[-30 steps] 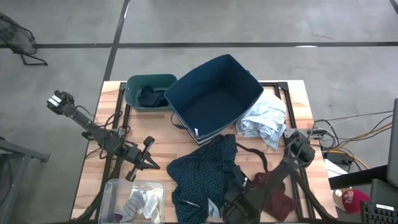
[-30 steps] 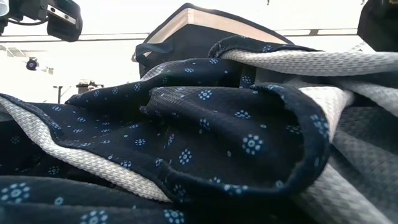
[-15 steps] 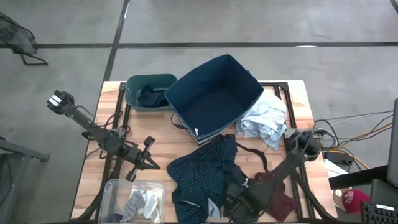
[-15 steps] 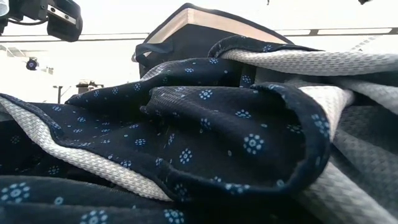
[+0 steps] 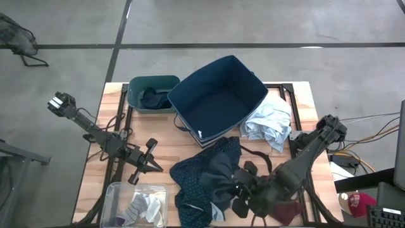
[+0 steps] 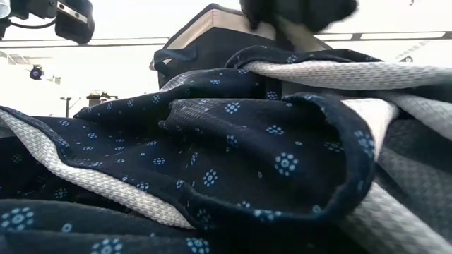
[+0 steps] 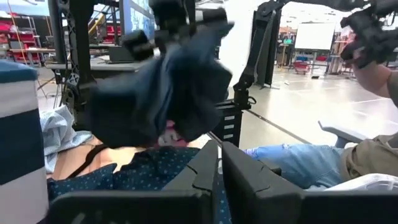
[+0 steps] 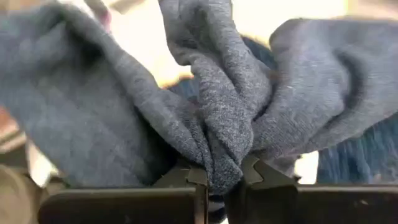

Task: Pick & Place Cloths
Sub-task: Put the gray underwear into the green bin

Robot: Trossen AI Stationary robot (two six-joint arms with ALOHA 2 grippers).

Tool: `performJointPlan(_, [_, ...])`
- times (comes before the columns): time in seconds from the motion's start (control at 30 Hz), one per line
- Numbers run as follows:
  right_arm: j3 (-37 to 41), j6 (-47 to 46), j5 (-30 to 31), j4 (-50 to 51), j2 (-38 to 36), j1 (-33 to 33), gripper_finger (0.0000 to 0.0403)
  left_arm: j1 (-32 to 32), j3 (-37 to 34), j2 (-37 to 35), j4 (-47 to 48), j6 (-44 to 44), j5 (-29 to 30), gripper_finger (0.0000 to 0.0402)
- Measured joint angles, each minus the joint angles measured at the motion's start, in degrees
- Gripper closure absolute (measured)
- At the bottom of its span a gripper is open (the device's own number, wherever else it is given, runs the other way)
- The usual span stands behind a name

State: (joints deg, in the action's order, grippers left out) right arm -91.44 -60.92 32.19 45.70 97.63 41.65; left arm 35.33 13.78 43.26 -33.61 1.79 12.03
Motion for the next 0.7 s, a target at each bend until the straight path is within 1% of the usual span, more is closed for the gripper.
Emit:
performJointPlan(0.1, [0.0,7.7,2.7,-8.3,-1.1,-1.1,0.0389,0.0,0.3,0.4,-0.5,-1.3,0.0,0.0340])
performJointPlan(0.2, [-0.1,14.2,2.8,-15.8,-1.4,-3.0,0.0389,0.0,0.7,1.5,-2.0,-1.8,0.1,0.0292])
performJointPlan(0.27, [0.0,16.7,2.4,-18.6,-1.4,-4.3,0.0389,0.0,1.0,2.8,-4.3,-2.0,0.8,0.0258])
performJointPlan(0.33, [-0.1,17.4,2.1,-20.7,-1.0,-5.8,0.0389,0.0,1.5,4.6,-6.7,-2.0,2.3,0.0223])
performJointPlan(0.43, [0.0,17.6,1.8,-21.2,-0.4,-7.9,0.0389,0.0,3.1,7.5,-7.4,-3.0,4.7,0.0173])
performJointPlan(0.5, [-0.1,17.6,1.4,-22.0,0.3,-9.4,0.0389,0.0,4.6,9.7,-7.5,-3.2,4.9,0.0143])
performJointPlan(0.63, [0.0,17.6,-1.1,-26.3,2.5,-11.9,0.0390,0.0,8.4,14.8,-8.0,-3.2,5.5,0.0095])
performJointPlan(0.7, [0.0,17.6,-1.2,-28.1,3.5,-12.6,0.0390,0.0,10.6,17.4,-8.1,-3.5,5.7,0.0079])
